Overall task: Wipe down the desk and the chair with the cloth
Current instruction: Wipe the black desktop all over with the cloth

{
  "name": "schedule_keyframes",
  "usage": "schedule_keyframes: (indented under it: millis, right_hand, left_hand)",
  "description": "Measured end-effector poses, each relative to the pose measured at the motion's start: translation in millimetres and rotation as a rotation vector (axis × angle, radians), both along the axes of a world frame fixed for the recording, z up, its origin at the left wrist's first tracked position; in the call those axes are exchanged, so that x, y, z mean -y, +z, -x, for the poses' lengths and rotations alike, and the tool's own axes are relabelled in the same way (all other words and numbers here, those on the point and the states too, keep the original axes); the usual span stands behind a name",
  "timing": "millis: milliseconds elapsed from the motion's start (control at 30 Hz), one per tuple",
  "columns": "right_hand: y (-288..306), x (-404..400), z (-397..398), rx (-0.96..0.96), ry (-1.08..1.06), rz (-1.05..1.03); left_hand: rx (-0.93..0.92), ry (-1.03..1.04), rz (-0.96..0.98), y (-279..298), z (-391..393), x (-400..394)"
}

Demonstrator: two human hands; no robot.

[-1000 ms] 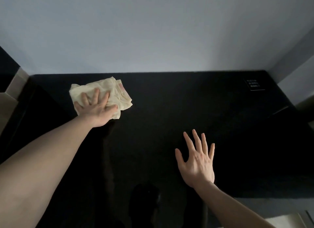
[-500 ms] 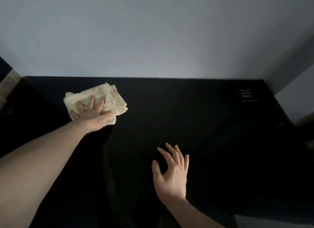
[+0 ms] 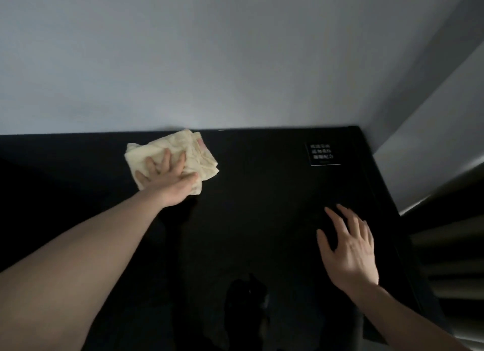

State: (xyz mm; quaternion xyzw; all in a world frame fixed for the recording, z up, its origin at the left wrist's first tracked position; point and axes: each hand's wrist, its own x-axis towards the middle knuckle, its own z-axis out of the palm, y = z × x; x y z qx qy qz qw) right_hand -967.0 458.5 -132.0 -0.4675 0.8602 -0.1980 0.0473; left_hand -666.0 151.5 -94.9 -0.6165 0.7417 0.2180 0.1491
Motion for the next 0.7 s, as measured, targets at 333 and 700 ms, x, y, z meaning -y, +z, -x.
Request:
schedule_keyframes:
  millis: [333,700]
  right_hand:
    - [-4.5,1.4,4.5,0.085,0.005,0.037]
    - [-7.2,1.4,6.3,0.069,0.025,-0.008]
  left_hand:
    - [-0.086,-0.324,0.024,6.7,212.6,-56.0]
    - [-0.154,-0.607,0.088,-0.7,298.6,-99.7]
